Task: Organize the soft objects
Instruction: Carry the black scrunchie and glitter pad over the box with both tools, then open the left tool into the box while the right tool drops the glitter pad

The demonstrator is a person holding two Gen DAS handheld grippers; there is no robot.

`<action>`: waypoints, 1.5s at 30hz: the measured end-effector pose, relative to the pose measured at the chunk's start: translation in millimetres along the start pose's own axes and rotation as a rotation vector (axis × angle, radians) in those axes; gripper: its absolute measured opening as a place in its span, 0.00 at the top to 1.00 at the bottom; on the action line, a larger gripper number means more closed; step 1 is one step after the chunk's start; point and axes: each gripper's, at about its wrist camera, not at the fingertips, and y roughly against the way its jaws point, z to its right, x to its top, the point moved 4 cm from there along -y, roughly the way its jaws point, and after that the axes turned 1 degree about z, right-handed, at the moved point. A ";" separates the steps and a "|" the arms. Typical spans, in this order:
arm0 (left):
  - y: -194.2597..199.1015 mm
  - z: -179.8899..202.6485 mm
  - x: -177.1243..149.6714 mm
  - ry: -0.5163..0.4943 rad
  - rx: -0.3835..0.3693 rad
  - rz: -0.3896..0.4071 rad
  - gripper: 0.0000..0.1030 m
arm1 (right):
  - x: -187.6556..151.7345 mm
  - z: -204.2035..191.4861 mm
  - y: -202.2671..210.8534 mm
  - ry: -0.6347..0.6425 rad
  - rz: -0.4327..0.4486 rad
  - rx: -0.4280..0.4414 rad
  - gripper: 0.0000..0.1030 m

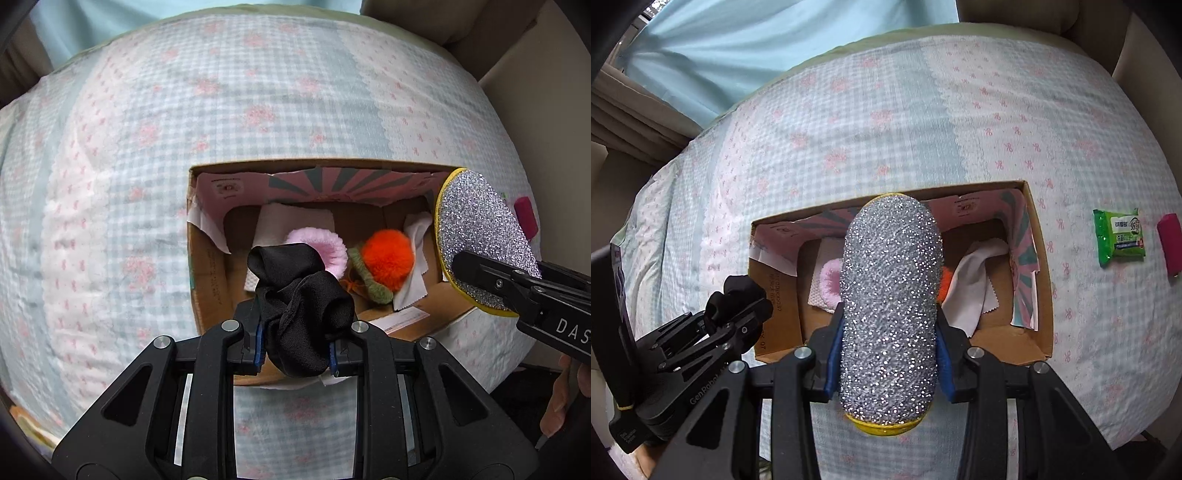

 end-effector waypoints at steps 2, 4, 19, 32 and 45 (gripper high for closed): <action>-13.7 3.1 0.2 -0.022 -0.002 -0.035 0.80 | 1.8 6.3 -14.5 -0.022 -0.039 0.000 0.63; -27.3 5.5 0.6 -0.040 -0.001 -0.066 0.80 | 3.8 10.6 -28.8 -0.038 -0.088 0.007 0.63; -60.1 23.5 -2.7 -0.166 -0.002 -0.136 0.01 | 23.9 18.5 -72.9 -0.110 -0.216 0.011 0.00; -35.1 29.9 -15.9 -0.151 -0.048 -0.110 0.00 | 13.9 35.5 -55.1 -0.134 -0.175 -0.012 0.00; 46.8 42.7 -29.7 -0.154 -0.031 0.009 0.00 | -7.1 12.0 9.6 -0.040 -0.061 0.020 0.00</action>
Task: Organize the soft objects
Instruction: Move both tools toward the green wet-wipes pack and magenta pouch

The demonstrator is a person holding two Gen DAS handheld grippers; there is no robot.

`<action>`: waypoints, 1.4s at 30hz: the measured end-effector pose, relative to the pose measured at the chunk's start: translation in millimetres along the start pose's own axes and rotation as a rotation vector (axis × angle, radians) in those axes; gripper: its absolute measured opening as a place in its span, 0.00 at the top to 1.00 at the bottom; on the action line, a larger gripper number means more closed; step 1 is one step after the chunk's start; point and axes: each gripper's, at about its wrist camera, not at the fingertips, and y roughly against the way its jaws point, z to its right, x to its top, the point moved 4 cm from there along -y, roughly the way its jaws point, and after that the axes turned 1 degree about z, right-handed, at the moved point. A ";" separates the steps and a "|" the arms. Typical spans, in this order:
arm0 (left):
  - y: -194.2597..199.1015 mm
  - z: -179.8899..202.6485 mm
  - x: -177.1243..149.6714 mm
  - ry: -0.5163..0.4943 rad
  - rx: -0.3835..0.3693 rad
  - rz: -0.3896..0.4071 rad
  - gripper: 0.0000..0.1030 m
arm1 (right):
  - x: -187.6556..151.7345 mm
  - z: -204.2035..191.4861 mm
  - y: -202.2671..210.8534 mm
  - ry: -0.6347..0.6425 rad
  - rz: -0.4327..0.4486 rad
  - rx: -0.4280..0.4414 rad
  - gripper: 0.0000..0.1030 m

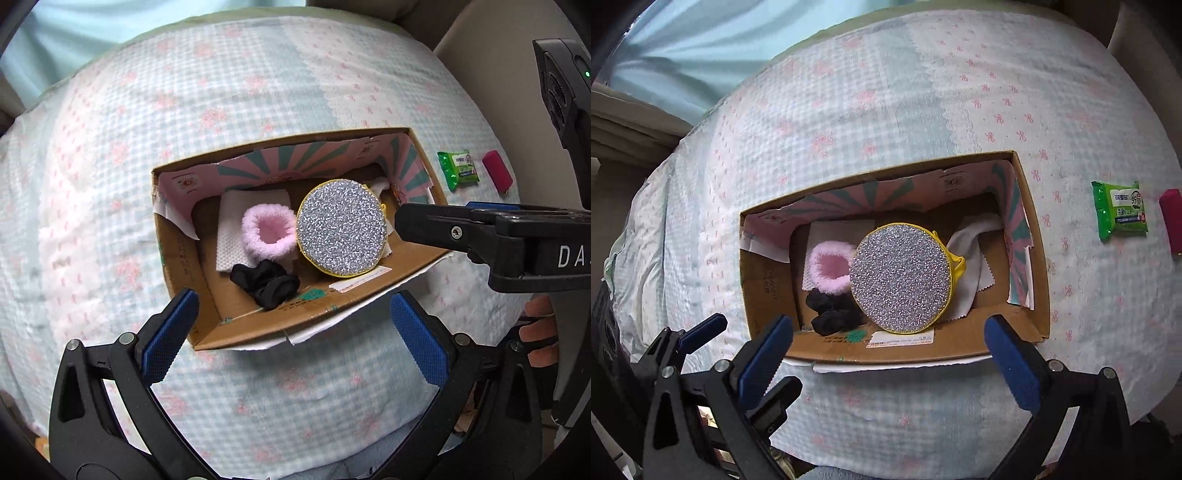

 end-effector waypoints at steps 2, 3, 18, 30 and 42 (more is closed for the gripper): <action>17.8 2.5 -4.2 0.007 0.012 0.018 0.00 | -5.8 -6.2 15.9 0.016 0.027 0.024 0.00; 27.2 3.4 -6.7 0.011 0.012 0.031 0.00 | -8.9 -9.4 24.4 0.021 0.045 0.037 0.00; 97.3 51.9 -24.1 -0.016 0.067 0.161 0.00 | -69.2 7.8 144.8 0.137 0.290 -0.048 0.00; 84.8 163.0 19.8 -0.089 0.098 0.220 0.00 | -55.6 153.7 212.3 0.038 0.424 -0.202 0.00; 13.2 299.5 94.7 -0.283 0.065 0.206 0.00 | -3.4 303.3 226.6 0.128 0.473 -0.280 0.00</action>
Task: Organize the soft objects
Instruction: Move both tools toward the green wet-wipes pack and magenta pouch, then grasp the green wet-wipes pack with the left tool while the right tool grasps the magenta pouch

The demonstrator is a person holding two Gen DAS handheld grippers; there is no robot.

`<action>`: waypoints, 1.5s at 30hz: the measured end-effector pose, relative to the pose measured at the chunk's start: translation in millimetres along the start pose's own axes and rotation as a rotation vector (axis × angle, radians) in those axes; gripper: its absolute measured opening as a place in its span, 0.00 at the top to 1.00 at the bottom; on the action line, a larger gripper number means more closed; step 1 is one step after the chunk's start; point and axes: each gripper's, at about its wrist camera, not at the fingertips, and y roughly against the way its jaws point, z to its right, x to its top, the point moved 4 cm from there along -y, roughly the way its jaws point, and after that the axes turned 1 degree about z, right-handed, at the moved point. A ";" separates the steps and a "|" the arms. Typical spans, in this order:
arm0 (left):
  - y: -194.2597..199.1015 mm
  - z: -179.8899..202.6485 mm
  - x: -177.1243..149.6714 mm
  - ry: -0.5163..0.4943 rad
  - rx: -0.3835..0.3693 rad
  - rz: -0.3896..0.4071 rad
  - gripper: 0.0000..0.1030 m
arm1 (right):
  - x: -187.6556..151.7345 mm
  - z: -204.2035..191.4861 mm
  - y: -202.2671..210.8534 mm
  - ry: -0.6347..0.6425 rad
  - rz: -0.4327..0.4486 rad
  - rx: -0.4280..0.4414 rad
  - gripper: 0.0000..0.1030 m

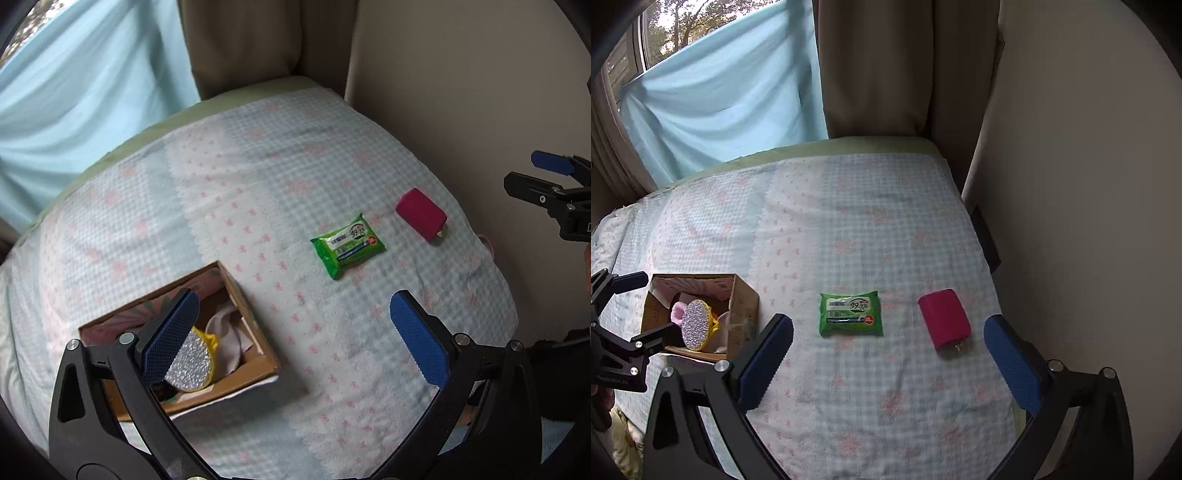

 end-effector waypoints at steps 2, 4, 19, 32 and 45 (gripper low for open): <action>-18.4 17.7 11.3 -0.067 -0.010 -0.013 0.00 | -1.1 17.9 -12.7 -0.001 -0.006 -0.007 0.00; -37.9 33.9 21.1 -0.132 -0.023 -0.029 0.00 | -3.4 33.2 -24.9 -0.008 -0.015 -0.010 0.00; -209.9 108.8 33.1 -0.563 -0.180 -0.242 0.00 | -34.7 100.0 -152.2 0.024 -0.185 -0.037 0.00; -312.2 116.2 15.9 -0.710 -0.189 -0.408 0.08 | -60.3 95.6 -269.0 0.118 -0.386 -0.006 0.02; -314.5 127.7 17.9 -0.728 -0.210 -0.411 0.47 | -70.1 95.6 -300.2 0.133 -0.467 0.047 0.42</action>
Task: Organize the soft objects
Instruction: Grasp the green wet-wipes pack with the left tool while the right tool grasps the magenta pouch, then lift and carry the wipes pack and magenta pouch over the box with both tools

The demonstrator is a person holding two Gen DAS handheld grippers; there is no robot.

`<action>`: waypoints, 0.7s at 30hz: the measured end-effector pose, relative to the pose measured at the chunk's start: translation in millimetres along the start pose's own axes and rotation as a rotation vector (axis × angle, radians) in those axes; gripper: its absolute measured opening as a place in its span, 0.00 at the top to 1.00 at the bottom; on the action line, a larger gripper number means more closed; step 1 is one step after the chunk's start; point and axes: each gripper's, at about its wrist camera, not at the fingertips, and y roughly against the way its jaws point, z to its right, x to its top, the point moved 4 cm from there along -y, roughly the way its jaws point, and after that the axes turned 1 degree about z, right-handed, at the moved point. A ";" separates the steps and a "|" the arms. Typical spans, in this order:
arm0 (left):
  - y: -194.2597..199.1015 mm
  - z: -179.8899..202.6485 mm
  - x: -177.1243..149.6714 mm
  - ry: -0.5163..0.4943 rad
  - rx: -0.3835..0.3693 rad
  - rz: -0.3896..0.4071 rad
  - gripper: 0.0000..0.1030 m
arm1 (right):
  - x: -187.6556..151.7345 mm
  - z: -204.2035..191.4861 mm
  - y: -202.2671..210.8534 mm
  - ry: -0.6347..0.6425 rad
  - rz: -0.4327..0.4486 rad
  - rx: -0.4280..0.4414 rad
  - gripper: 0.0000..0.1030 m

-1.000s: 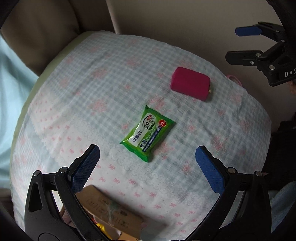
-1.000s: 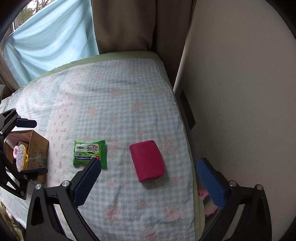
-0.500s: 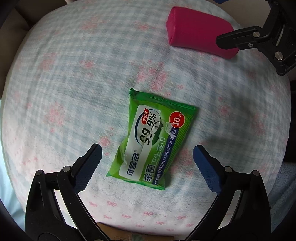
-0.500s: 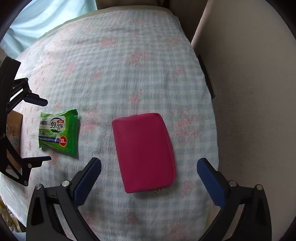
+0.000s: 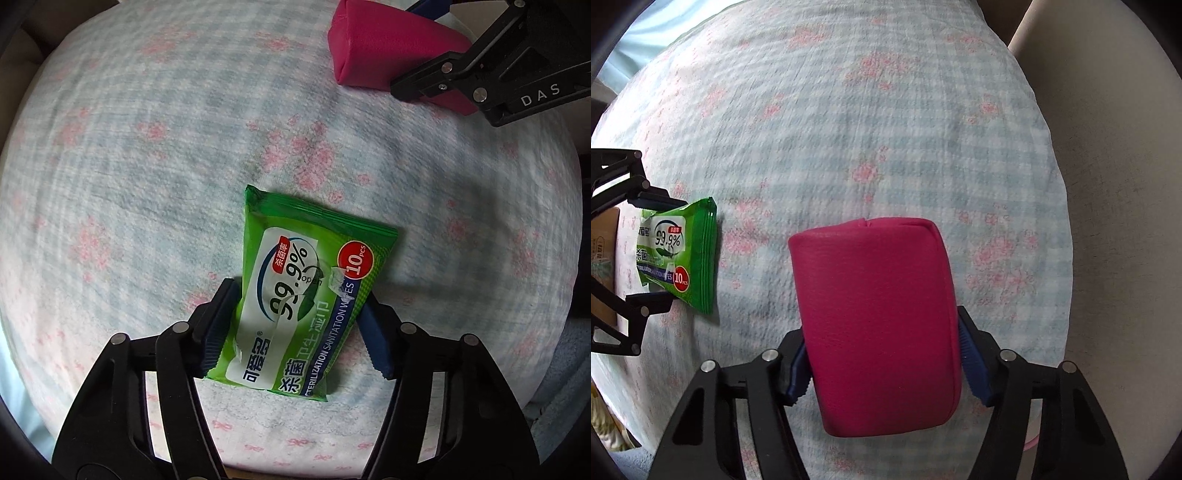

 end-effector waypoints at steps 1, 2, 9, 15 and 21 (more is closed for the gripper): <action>0.6 -0.6 -0.4 0.002 0.001 0.000 0.52 | -0.5 1.2 0.5 -0.005 0.002 0.004 0.44; 2.7 -4.2 0.1 0.005 -0.001 0.002 0.53 | -1.1 2.3 0.6 -0.010 0.002 0.008 0.47; 17.2 -20.1 -1.0 0.033 0.006 0.010 0.60 | 6.0 9.5 6.6 -0.027 0.011 0.021 0.56; 44.5 -26.0 -5.6 0.061 0.012 0.019 0.60 | 5.5 14.0 24.6 -0.070 0.025 0.016 0.64; 83.8 -27.5 -7.7 0.114 0.036 0.046 0.60 | 1.3 12.5 62.6 -0.101 0.075 0.022 0.64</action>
